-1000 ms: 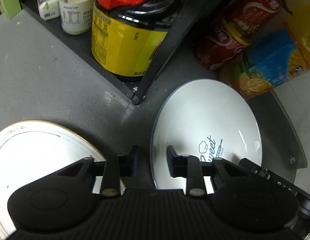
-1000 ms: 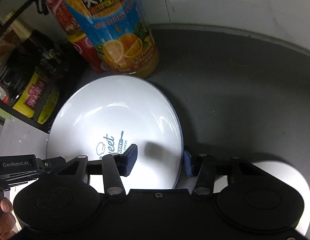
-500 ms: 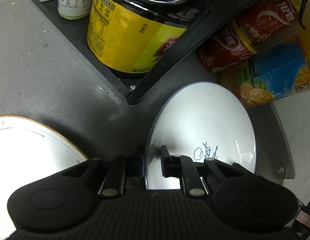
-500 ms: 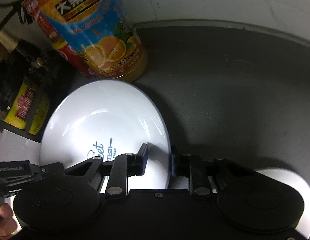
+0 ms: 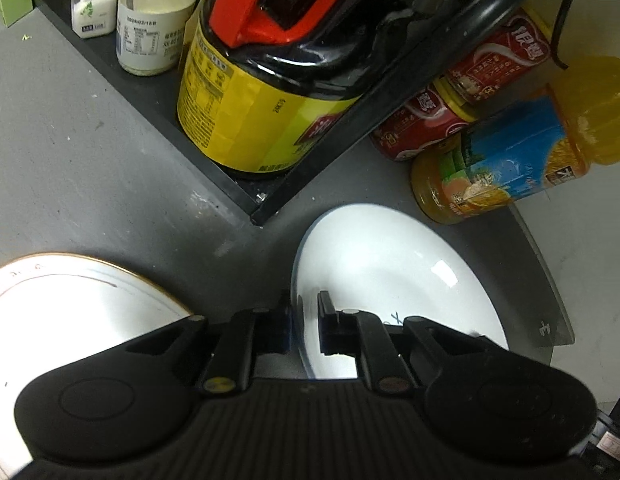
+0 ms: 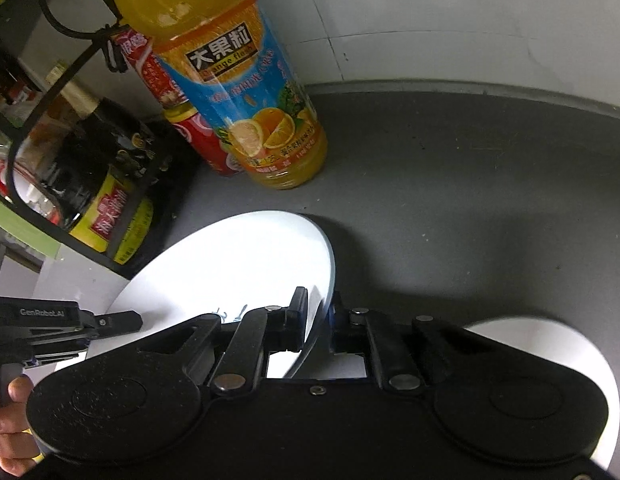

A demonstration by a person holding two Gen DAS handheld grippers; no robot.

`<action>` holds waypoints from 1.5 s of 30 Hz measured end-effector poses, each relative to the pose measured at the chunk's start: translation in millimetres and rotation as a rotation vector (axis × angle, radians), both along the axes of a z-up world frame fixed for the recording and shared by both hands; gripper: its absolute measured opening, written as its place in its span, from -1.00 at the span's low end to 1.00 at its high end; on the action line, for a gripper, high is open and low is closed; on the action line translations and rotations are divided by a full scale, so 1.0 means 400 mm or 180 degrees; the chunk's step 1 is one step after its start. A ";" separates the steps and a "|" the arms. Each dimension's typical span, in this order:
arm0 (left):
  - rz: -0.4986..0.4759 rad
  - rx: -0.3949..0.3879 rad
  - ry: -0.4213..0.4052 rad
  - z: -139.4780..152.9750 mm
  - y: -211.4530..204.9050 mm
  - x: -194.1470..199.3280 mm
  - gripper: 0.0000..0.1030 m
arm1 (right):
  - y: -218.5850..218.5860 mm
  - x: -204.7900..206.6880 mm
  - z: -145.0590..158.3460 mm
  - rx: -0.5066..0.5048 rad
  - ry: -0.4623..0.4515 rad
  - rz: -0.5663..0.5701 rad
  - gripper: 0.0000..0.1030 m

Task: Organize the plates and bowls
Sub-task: 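Lift the 'Sweet' plate with the right tool toward the flower-pattern plate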

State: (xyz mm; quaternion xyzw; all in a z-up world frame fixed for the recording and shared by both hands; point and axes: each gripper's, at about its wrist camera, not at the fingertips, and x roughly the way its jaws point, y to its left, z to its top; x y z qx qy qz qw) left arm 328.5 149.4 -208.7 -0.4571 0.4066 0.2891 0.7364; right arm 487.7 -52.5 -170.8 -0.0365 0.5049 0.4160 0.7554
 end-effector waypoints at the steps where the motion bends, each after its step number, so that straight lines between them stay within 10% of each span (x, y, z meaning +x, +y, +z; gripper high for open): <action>1: -0.0018 0.0003 0.0016 0.003 0.000 -0.002 -0.80 | -0.002 -0.005 0.002 0.0002 -0.0018 -0.0003 -0.80; 45: -0.0396 -0.0027 -0.0096 0.113 0.050 -0.363 -0.80 | -0.031 -0.384 0.110 0.0142 -0.0072 -0.0206 -0.79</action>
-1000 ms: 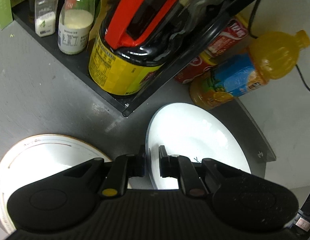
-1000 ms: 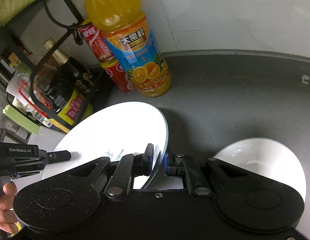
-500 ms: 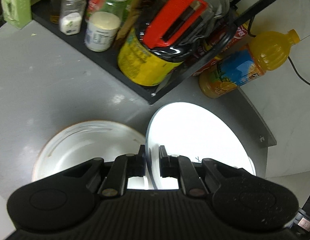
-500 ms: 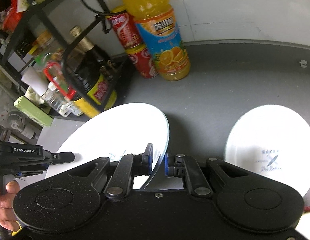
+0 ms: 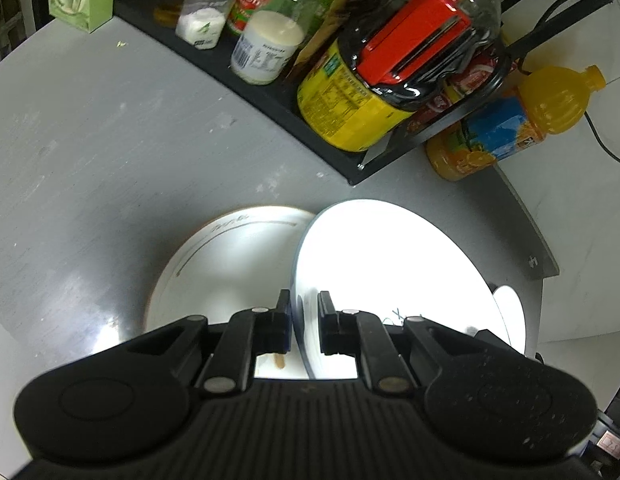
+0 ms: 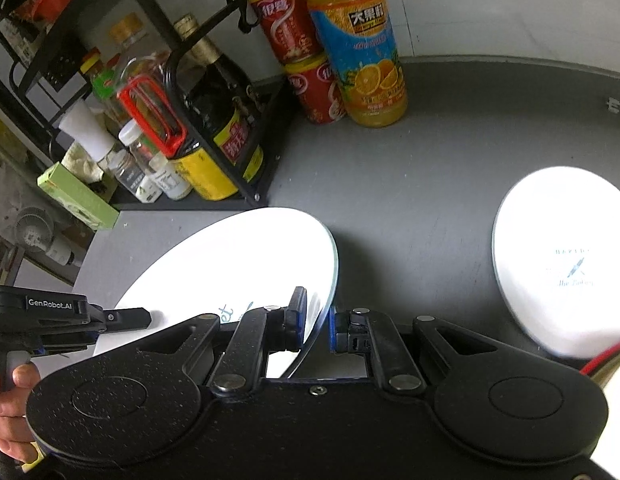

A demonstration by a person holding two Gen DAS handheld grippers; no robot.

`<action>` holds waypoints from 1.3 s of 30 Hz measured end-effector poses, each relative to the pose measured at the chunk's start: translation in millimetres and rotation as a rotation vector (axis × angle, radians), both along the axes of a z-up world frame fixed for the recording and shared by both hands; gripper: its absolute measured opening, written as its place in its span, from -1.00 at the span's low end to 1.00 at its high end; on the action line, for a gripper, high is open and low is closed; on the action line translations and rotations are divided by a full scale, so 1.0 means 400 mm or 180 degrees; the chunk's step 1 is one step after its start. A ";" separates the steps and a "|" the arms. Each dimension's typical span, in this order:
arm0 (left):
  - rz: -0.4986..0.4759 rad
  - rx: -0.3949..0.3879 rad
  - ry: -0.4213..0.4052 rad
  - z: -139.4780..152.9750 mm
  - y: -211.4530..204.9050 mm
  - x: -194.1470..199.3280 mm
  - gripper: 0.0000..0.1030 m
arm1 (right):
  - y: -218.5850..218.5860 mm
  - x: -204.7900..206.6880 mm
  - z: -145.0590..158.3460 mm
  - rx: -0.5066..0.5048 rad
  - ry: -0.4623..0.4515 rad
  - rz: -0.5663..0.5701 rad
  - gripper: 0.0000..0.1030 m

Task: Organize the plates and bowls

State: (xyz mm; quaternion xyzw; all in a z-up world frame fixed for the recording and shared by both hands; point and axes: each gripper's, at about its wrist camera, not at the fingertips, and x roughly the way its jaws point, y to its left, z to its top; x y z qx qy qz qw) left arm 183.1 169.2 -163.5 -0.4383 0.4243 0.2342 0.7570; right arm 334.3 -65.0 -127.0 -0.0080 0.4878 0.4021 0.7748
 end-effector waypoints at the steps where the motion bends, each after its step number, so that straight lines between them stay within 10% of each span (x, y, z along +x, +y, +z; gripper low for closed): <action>1: -0.0018 -0.0010 -0.0002 -0.003 0.001 -0.006 -0.80 | 0.001 -0.005 -0.002 -0.0013 -0.0002 -0.0004 -0.79; 39: -0.0159 0.0060 0.0406 -0.126 0.043 -0.064 -0.68 | 0.066 -0.086 -0.075 -0.0153 0.0049 -0.0113 -0.85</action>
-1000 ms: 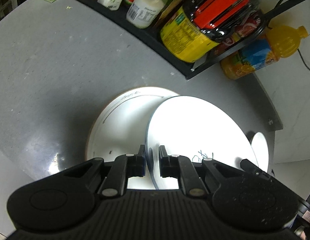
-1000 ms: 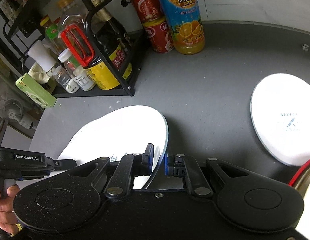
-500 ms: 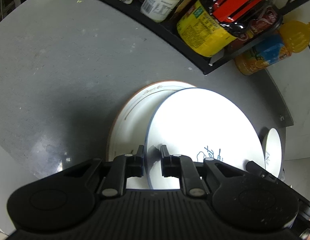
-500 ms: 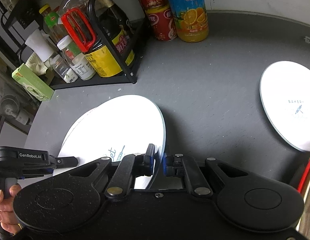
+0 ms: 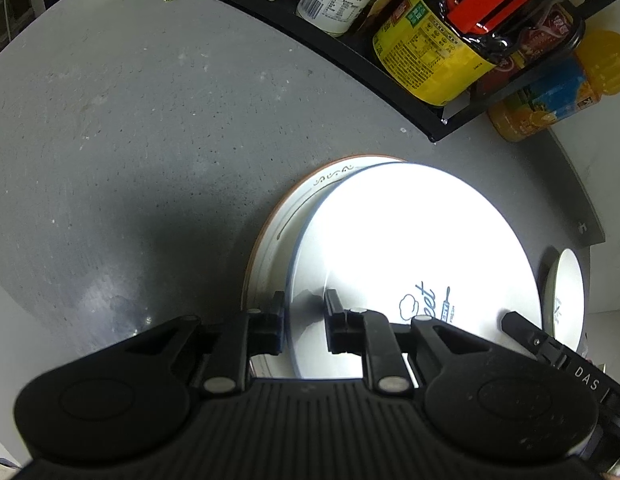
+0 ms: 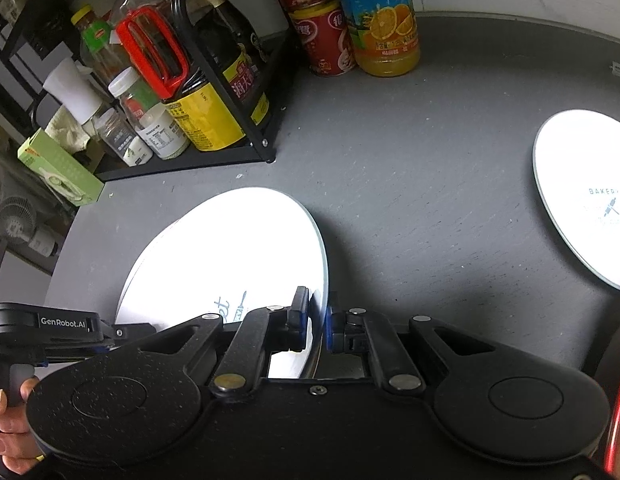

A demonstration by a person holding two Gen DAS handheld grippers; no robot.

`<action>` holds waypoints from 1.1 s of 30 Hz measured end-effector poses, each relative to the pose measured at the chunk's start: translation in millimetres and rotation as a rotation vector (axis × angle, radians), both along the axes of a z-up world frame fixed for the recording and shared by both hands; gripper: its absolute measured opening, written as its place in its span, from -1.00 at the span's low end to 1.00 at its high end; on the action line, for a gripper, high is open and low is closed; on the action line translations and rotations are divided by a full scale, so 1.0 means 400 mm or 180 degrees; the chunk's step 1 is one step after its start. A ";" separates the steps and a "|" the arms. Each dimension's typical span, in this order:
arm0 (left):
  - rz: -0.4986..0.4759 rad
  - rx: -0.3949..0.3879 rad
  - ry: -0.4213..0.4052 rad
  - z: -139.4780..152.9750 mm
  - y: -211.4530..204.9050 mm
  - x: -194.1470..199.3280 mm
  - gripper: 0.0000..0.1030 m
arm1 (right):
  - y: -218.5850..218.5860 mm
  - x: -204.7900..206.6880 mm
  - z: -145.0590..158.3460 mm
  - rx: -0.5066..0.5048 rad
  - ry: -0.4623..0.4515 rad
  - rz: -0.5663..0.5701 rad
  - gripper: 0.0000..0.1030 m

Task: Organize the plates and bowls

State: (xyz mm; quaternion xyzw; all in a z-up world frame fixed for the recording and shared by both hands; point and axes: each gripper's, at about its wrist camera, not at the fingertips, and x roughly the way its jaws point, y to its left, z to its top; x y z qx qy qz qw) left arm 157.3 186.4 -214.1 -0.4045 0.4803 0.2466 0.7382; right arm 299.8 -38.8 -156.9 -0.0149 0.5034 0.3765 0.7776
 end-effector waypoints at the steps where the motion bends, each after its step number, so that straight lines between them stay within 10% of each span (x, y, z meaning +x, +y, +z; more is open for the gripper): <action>1: -0.0025 0.0004 0.0035 0.002 0.003 0.005 -0.69 | 0.000 0.000 0.000 0.0007 -0.0007 -0.0006 -0.85; 13: -0.0088 0.0240 0.0016 0.079 0.043 0.009 -0.67 | 0.015 0.009 0.006 0.0073 -0.0006 -0.0001 -0.86; 19: -0.0099 0.0507 0.0015 0.106 0.052 0.002 -0.10 | 0.022 0.004 -0.007 0.0005 -0.0002 -0.0037 -0.82; 33: 0.0088 0.0111 0.0094 -0.012 0.066 -0.018 -0.21 | 0.054 -0.006 -0.036 -0.0247 -0.0021 0.0021 -0.68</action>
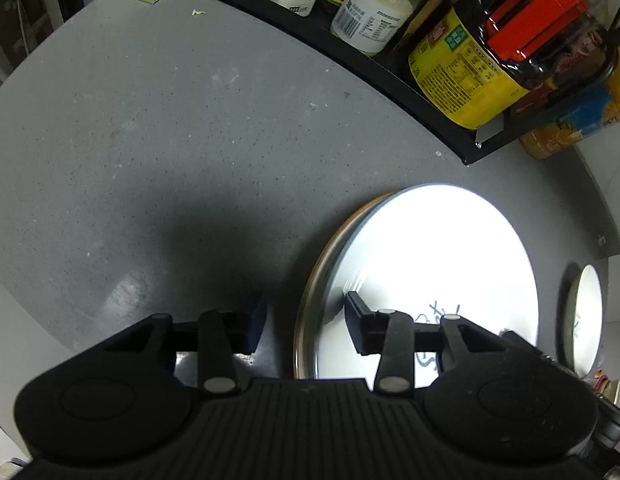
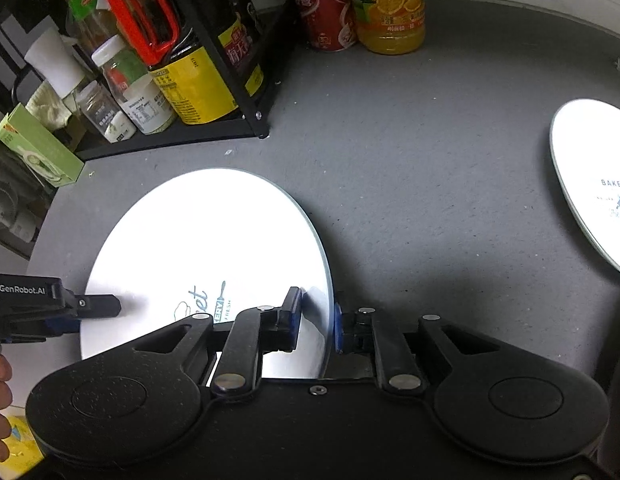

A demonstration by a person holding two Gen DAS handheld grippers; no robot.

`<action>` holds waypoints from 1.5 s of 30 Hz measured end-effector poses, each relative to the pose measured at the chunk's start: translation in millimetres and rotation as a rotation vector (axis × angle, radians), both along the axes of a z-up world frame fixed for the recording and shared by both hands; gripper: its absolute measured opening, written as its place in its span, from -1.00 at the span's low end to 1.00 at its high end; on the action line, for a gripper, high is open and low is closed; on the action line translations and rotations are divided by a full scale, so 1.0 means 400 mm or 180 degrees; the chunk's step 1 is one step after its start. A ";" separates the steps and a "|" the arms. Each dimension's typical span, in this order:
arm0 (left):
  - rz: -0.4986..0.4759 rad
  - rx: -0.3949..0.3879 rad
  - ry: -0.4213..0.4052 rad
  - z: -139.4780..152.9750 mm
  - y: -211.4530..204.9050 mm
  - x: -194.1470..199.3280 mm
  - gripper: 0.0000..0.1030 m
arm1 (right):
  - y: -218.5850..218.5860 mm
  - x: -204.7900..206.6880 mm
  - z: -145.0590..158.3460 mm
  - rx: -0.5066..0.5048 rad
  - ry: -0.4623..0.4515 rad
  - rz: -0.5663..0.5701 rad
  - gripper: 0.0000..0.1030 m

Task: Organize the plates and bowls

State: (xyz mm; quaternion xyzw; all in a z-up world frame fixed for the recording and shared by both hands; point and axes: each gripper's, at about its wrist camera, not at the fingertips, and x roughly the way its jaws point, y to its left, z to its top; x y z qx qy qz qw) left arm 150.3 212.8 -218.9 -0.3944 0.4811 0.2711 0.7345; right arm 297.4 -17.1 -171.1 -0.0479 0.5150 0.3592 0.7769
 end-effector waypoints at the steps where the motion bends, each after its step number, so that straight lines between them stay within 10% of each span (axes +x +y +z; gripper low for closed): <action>1: -0.0011 0.0010 -0.0014 0.000 0.000 0.000 -0.22 | 0.003 -0.001 0.000 -0.0011 -0.0007 0.0001 -0.68; 7: -0.0031 0.0010 -0.0016 0.006 0.006 -0.009 -0.21 | 0.014 -0.004 0.001 -0.0108 0.0064 -0.0004 -0.63; 27: -0.0574 0.0413 0.0034 0.130 -0.073 0.064 0.39 | -0.052 -0.024 0.114 0.0181 0.0004 -0.0287 0.76; 45: -0.1133 0.0411 -0.0235 0.184 -0.224 0.228 0.47 | -0.234 0.045 0.214 0.0290 -0.0253 -0.0845 0.91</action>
